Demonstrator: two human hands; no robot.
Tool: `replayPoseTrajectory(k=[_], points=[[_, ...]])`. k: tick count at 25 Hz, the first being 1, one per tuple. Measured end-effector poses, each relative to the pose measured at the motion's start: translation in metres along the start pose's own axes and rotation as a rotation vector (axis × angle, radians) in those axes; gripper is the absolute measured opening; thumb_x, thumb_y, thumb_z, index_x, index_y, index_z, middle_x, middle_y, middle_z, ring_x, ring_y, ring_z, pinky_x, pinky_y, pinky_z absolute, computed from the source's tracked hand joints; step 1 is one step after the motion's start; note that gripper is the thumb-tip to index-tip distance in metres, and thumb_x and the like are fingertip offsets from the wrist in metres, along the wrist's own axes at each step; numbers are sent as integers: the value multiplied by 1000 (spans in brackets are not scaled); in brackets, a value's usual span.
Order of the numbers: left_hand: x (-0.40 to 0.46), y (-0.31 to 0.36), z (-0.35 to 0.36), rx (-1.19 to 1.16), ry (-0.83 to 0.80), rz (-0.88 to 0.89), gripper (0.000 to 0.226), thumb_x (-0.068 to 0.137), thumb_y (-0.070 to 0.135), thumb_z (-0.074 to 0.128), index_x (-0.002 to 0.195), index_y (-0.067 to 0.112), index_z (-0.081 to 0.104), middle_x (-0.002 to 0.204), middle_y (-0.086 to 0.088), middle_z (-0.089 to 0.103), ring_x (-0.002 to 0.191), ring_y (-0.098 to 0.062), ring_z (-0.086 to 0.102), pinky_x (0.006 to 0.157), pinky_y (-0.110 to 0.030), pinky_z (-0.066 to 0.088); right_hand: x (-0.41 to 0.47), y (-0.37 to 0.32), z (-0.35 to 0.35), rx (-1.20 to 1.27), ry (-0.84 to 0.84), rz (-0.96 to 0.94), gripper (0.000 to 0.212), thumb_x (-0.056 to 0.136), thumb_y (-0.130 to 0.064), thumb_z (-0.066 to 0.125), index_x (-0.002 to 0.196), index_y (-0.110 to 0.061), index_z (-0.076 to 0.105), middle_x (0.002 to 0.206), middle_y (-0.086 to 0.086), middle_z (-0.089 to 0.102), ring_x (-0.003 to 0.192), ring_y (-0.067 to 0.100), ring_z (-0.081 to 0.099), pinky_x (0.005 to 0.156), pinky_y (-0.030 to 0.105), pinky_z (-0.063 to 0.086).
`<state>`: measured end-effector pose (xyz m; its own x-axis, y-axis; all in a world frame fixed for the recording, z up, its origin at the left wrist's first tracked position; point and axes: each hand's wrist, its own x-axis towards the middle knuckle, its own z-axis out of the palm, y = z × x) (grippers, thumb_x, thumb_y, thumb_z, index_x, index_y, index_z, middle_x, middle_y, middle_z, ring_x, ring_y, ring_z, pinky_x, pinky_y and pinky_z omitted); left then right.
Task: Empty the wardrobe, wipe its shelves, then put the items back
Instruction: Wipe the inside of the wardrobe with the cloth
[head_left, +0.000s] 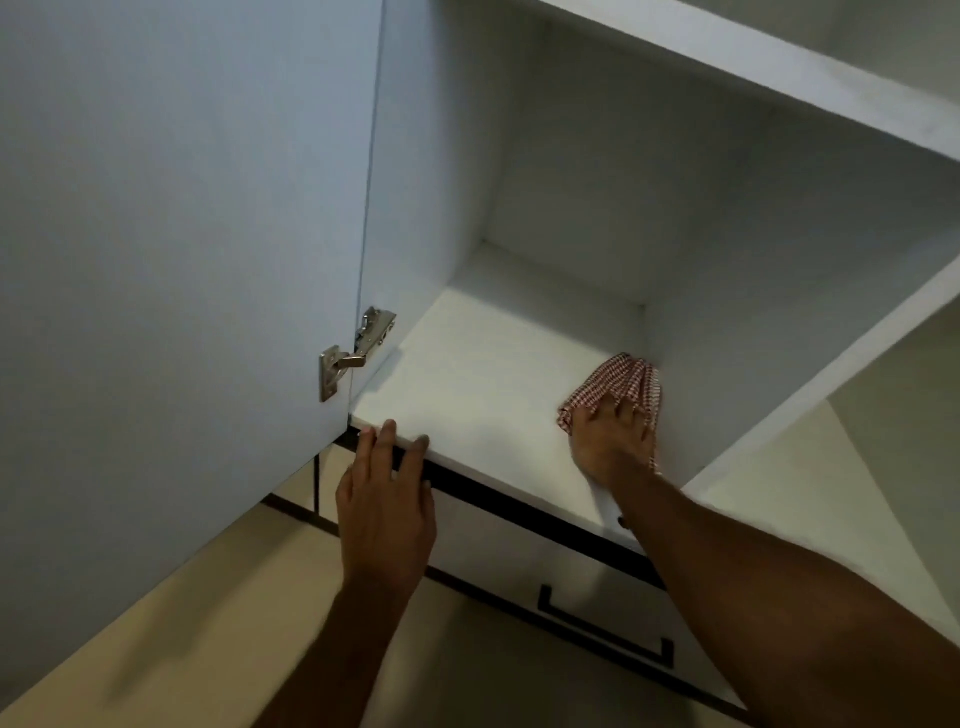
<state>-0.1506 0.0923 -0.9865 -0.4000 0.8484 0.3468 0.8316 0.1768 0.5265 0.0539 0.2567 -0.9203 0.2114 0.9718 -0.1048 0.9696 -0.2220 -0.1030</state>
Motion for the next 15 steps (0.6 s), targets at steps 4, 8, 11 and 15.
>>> replayPoseTrajectory(k=[4, 8, 11, 15], points=[[-2, 8, -6, -332, 137, -283, 54, 94, -5, 56, 146, 5, 45, 153, -18, 41, 142, -33, 40, 113, -47, 41, -31, -74, 13, 50, -5, -97, 68, 102, -49, 21, 159, -14, 9, 167, 11, 5, 152, 37, 4, 121, 56, 2], [2, 21, -1, -476, 181, -429, 65, 94, -7, 56, 153, 5, 32, 158, -15, 34, 145, -29, 37, 117, -48, 37, -100, -161, 38, 5, -66, -684, 64, 104, -48, 25, 159, -21, 12, 167, 5, 7, 153, 32, 3, 120, 56, 2], [2, 23, 13, -267, 190, -375, 69, 93, -4, 58, 154, -3, 26, 159, -23, 30, 148, -35, 30, 120, -44, 22, -93, -149, 34, -12, -49, -772, 61, 104, -47, 24, 159, -22, 13, 168, 5, 8, 154, 29, 4, 122, 54, 1], [-1, 36, 26, -99, 117, -367, 75, 91, -5, 48, 157, -4, 13, 165, -20, 14, 154, -34, 7, 110, -29, 13, -73, -11, 18, -13, 2, -276, 64, 105, -48, 17, 160, -18, 6, 167, 10, 3, 153, 33, 2, 123, 55, 0]])
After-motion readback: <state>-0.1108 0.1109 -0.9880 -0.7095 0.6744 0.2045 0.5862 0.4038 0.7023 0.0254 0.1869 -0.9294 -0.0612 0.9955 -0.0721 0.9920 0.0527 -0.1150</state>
